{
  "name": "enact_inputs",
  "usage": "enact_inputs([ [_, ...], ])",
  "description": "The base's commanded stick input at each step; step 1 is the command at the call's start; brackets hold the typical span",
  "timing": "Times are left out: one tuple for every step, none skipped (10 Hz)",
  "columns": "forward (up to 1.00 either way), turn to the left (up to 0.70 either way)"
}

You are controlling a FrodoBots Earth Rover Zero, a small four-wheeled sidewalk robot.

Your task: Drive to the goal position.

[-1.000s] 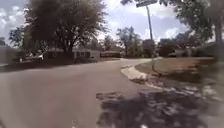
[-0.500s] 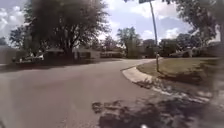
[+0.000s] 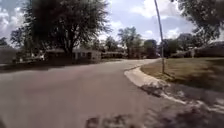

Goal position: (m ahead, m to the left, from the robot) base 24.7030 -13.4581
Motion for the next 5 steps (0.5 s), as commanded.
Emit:
enact_inputs([
  [0.7, 0.0],
  [0.7, 0.0],
  [0.7, 0.0],
  [0.7, 0.0],
  [0.7, 0.0],
])
